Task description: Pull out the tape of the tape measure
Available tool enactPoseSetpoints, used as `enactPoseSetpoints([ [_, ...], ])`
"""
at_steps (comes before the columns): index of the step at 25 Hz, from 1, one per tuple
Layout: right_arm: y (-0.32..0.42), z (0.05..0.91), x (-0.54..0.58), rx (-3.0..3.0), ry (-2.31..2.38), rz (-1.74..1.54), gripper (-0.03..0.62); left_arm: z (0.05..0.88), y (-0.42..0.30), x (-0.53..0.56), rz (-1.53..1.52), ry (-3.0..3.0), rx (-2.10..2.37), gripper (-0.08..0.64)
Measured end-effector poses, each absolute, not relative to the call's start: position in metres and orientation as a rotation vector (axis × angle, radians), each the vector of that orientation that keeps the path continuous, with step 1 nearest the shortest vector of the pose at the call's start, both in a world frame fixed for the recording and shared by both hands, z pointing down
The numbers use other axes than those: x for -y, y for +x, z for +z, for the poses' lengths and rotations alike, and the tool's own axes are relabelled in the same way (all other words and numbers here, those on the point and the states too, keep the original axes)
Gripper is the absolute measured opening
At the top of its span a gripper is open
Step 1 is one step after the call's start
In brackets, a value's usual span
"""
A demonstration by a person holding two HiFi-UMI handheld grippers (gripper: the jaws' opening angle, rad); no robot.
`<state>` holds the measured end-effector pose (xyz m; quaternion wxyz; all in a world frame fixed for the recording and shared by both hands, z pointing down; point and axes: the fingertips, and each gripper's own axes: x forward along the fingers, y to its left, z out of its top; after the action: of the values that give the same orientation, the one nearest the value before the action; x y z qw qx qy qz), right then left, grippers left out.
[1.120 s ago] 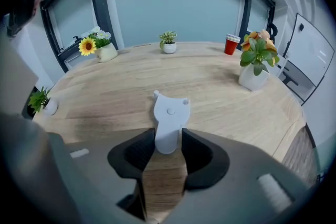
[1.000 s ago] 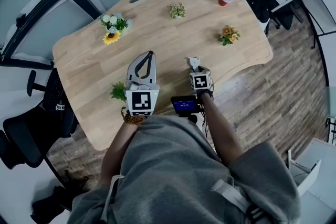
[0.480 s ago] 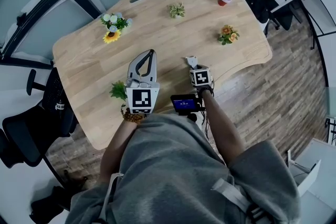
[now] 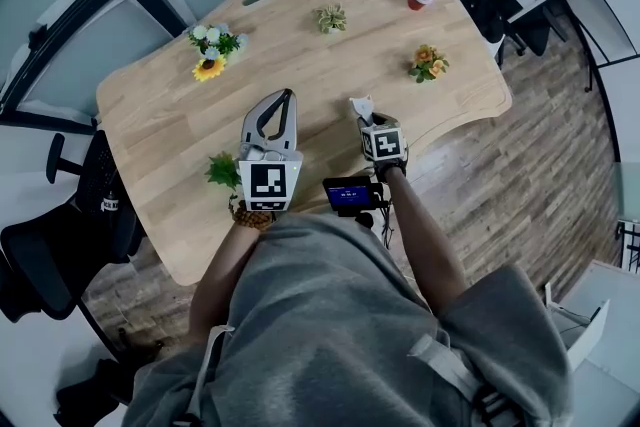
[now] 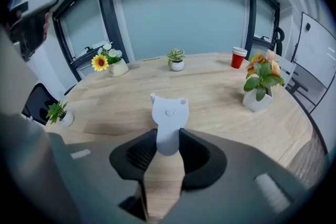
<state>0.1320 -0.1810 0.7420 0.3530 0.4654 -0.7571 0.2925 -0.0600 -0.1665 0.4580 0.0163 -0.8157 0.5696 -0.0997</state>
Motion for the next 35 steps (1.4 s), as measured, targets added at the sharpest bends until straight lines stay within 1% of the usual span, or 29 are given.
enactPoseSetpoints([
  [11,0.116,0.672,0.196,2.084,1.24,0.623,0.141,0.451,-0.061,0.165,-0.257,-2.531,-1.776,0.008],
  [17,0.1,0.619,0.2,2.202,1.247,0.51,0.141,0.438,-0.059,0.162,-0.164,-2.56,-1.784,0.008],
  [24,0.089,0.558,0.195,2.318,1.25,0.408,0.14,0.433,-0.056,0.161,-0.128,-2.576,-1.76,0.008],
  [29,0.076,0.523,0.182,2.383,1.189,0.285,0.14,0.422,-0.054,0.159,-0.043,-2.639,-1.766,0.009],
  [35,0.067,0.5,0.16,2.405,1.154,0.196,0.14,0.426,-0.044,0.153,-0.095,-2.65,-1.675,0.009],
])
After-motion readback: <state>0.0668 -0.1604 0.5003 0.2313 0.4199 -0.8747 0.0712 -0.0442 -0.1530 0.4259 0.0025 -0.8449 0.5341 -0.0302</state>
